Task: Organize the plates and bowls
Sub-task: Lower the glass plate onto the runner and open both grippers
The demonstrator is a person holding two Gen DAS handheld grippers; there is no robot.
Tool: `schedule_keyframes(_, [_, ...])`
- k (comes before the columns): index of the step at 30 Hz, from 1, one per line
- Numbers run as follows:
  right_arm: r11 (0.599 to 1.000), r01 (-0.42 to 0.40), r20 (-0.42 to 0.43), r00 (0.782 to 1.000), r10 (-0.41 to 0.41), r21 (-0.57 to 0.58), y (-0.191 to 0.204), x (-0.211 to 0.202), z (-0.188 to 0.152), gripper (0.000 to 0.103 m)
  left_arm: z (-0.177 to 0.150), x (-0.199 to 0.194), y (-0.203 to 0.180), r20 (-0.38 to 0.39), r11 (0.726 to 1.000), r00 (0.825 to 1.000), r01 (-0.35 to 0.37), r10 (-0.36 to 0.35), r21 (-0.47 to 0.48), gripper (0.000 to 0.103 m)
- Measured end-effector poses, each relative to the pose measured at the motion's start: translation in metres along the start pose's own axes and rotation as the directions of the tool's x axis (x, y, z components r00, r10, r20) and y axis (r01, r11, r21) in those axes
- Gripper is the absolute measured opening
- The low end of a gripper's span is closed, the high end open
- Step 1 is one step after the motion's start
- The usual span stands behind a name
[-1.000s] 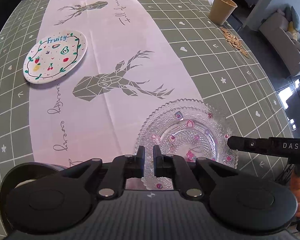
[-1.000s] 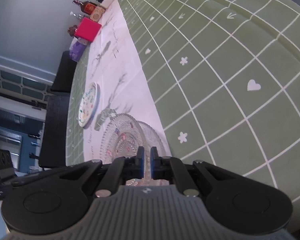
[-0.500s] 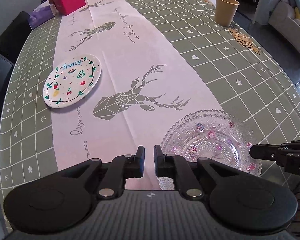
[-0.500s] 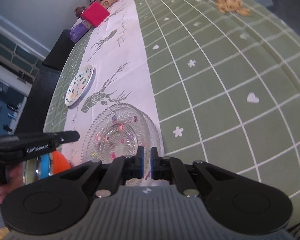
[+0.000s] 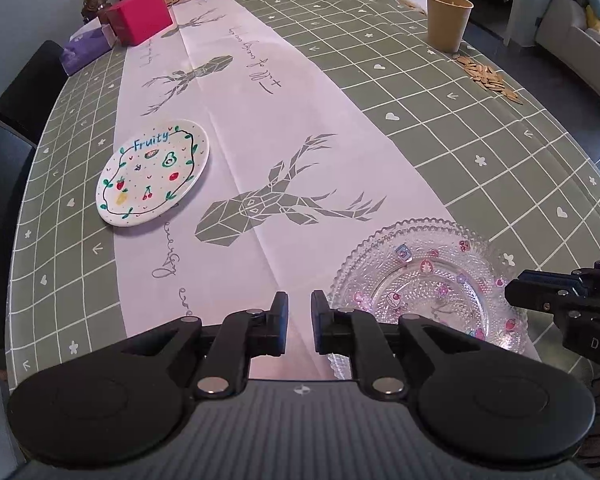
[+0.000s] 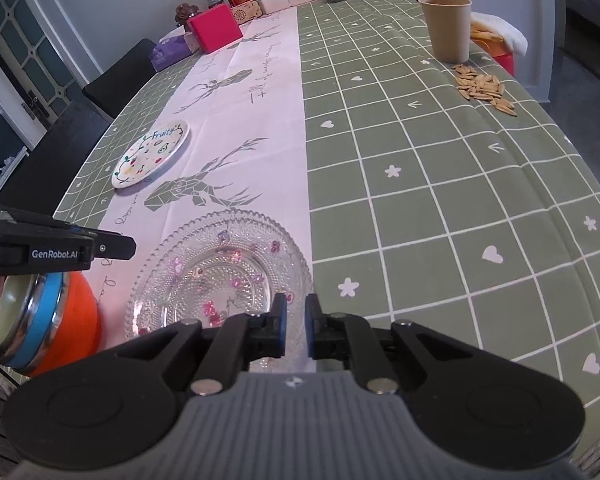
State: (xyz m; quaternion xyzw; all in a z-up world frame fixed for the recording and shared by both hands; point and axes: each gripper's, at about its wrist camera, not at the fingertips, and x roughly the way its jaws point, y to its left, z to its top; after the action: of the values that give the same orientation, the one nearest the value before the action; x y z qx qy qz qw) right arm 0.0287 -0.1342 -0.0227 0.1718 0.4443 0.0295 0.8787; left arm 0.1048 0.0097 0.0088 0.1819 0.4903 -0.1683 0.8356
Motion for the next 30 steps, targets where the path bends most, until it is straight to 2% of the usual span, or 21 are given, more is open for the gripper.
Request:
schedule_keyframes(2, [1.000,-0.005,0.012,1.000,0.005,-0.005,0.001,0.001,0.001,0.018,0.000,-0.001,-0.002,0.020,0.999,0.999,-0.032,0.031,0.024,0.019])
schedule_keyframes(5, [1.000,0.014,0.023,1.000,-0.014,-0.014,0.002,0.006,0.002,0.020,0.000,-0.004,-0.003,0.046,0.998,0.997,-0.062,0.061,0.033,0.021])
schedule_keyframes(13, [0.999,0.004,-0.007,1.000,-0.004,0.040,-0.005,0.013,0.001,0.015,-0.002,-0.010,-0.004,0.072,0.996,0.995,-0.072,0.068,0.057,0.025])
schedule_keyframes(19, [0.999,0.028,0.015,0.999,-0.028,-0.034,0.009,0.015,-0.003,0.016,-0.001,-0.013,-0.001,0.082,0.995,0.993,-0.085,0.081,0.047,0.025])
schedule_keyframes(26, [0.997,-0.001,0.013,1.000,0.002,-0.073,0.024,0.021,-0.006,0.016,0.001,-0.017,0.005,0.103,0.994,0.989,-0.107,0.103,0.029,0.025])
schedule_keyframes(30, [0.999,-0.028,-0.016,0.999,0.028,-0.036,0.020,0.023,-0.005,0.023,0.002,-0.020,0.011,0.115,0.994,0.987,-0.111,0.109,0.010,0.027])
